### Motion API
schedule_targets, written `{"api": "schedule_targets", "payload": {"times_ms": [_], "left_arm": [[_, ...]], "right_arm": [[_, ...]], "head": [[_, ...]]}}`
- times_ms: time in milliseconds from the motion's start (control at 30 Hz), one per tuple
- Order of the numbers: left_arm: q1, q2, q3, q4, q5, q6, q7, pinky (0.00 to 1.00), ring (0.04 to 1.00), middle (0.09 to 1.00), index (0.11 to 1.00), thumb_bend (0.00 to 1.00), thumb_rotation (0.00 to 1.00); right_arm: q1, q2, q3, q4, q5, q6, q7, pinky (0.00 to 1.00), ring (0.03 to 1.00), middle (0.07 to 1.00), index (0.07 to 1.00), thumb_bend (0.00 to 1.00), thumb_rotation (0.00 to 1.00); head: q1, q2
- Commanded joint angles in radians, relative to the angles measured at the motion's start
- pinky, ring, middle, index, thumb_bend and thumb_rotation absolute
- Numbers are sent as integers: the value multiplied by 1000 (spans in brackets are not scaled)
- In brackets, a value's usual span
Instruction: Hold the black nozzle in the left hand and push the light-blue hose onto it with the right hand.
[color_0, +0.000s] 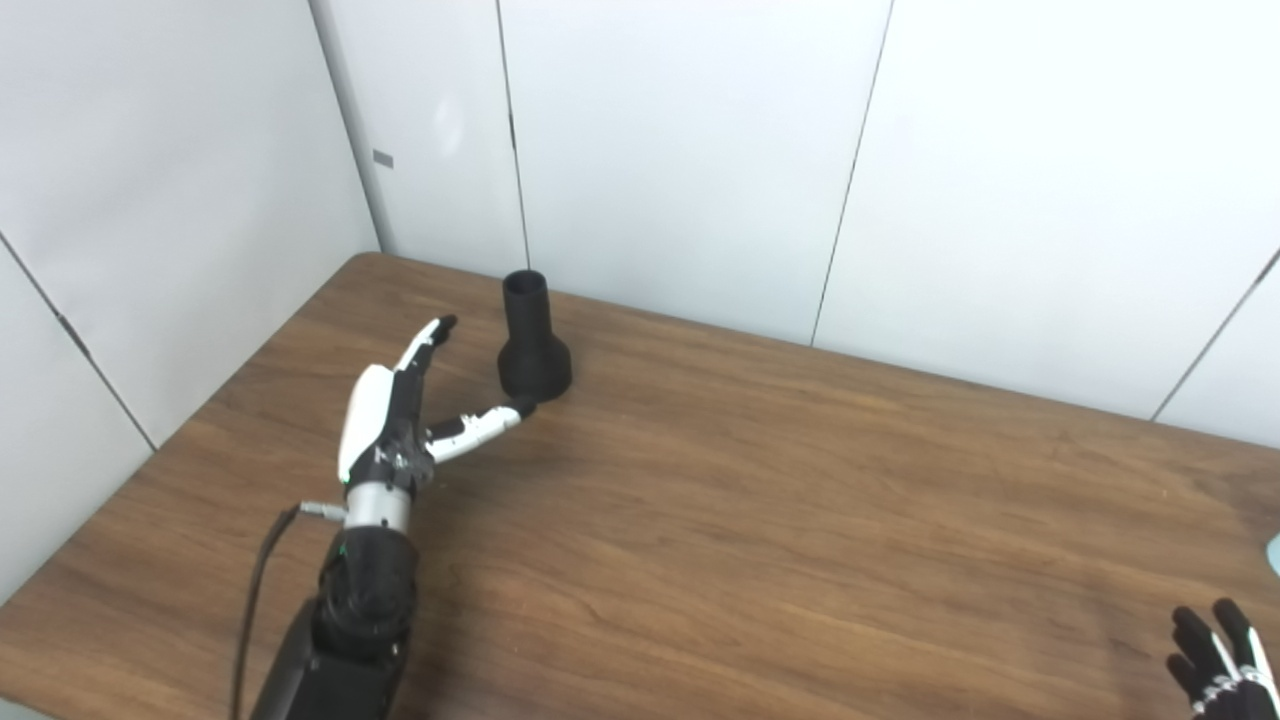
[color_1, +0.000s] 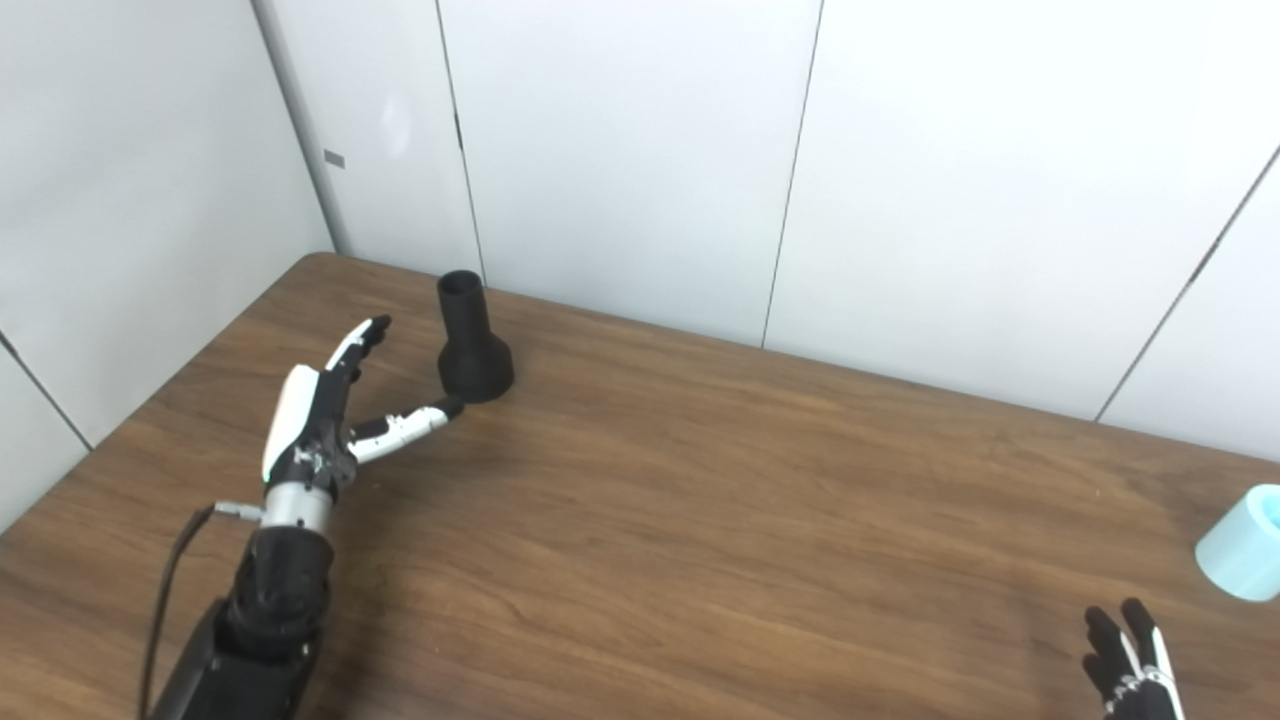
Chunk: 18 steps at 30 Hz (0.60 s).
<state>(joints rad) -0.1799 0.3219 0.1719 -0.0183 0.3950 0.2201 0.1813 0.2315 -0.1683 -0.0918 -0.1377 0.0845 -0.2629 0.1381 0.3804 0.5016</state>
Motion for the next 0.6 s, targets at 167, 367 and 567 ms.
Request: {"api": "schedule_targets", "payload": {"times_ms": [167, 367, 567], "left_arm": [[-144, 99, -59, 105, 121, 77, 4, 994, 979, 940, 905, 942, 438], [-213, 146, -115, 198, 153, 99, -23, 1000, 999, 947, 910, 982, 469], [-260, 165, -174, 273, 167, 87, -32, 1000, 993, 922, 906, 1000, 468]], "right_arm": [[57, 33, 10, 38, 35, 42, -7, 966, 967, 937, 991, 551, 1000], [62, 32, 11, 31, 13, 34, -13, 1000, 975, 932, 1000, 610, 1000], [61, 30, 12, 34, 3, 31, -11, 987, 963, 929, 1000, 631, 1000]], "head": [[-8, 8], [-9, 14], [-19, 19]]}}
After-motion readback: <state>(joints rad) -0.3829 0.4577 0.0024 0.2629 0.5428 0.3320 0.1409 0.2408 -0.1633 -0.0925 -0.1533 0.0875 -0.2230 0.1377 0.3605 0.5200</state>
